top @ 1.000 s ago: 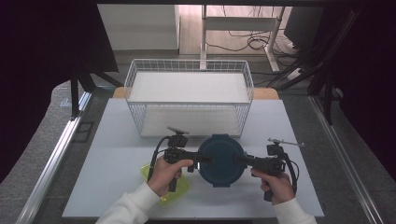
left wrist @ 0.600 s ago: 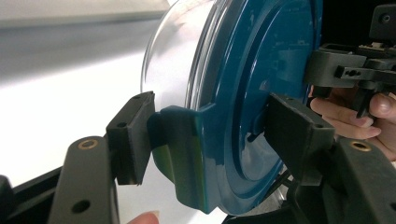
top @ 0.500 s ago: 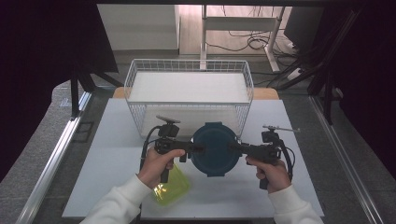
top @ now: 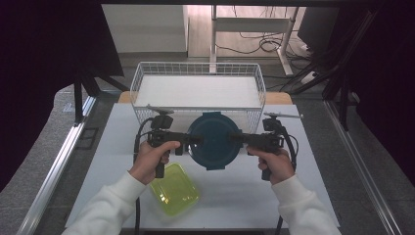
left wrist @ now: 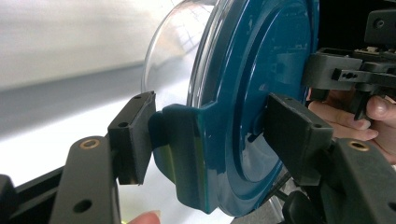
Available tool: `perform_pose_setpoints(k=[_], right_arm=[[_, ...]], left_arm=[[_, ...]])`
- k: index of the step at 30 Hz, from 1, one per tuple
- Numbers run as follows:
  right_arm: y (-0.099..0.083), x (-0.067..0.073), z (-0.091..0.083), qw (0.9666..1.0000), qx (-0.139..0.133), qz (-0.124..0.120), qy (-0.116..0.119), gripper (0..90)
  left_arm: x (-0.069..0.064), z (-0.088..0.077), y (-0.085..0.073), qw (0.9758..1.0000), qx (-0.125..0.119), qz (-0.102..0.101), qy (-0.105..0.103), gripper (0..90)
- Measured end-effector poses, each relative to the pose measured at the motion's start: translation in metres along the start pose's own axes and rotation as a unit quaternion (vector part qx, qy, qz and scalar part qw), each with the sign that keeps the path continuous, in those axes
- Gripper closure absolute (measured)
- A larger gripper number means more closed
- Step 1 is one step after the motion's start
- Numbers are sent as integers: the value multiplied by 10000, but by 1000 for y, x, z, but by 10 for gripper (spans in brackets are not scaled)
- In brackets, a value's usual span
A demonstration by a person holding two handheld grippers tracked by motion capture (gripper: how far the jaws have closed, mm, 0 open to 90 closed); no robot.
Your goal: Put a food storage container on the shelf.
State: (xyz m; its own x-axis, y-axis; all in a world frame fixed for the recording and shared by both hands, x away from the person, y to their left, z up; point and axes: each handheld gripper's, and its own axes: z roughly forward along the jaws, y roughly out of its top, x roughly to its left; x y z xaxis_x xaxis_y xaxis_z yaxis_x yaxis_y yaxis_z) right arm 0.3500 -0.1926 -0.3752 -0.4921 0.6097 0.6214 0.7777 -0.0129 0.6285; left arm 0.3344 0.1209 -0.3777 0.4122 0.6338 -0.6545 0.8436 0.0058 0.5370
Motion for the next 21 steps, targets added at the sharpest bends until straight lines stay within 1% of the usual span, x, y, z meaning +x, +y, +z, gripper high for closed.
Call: perform_pose_setpoints(k=[6,8,9,13,19,21], right_arm=[[18,11,8,10000,-25,-80,21,401],[21,12,9,9999,-42,-93,32,401],[26,16,10,9999,-70,-120,49,402],[34,23,10,9998,-114,-149,117,407],[43,30,10,9996,-154,-214,127,408],[49,33,9,9995,-165,-252,136,408]], left_arm=[[2,-14,14,10000,-72,18,14,355],[2,-16,16,9999,-99,18,7,355],[1,-21,20,9999,-123,18,26,355],[-1,-29,27,9998,-185,35,20,356],[-4,-37,35,9997,-226,84,8,357],[-5,-40,41,9996,-253,92,16,358]])
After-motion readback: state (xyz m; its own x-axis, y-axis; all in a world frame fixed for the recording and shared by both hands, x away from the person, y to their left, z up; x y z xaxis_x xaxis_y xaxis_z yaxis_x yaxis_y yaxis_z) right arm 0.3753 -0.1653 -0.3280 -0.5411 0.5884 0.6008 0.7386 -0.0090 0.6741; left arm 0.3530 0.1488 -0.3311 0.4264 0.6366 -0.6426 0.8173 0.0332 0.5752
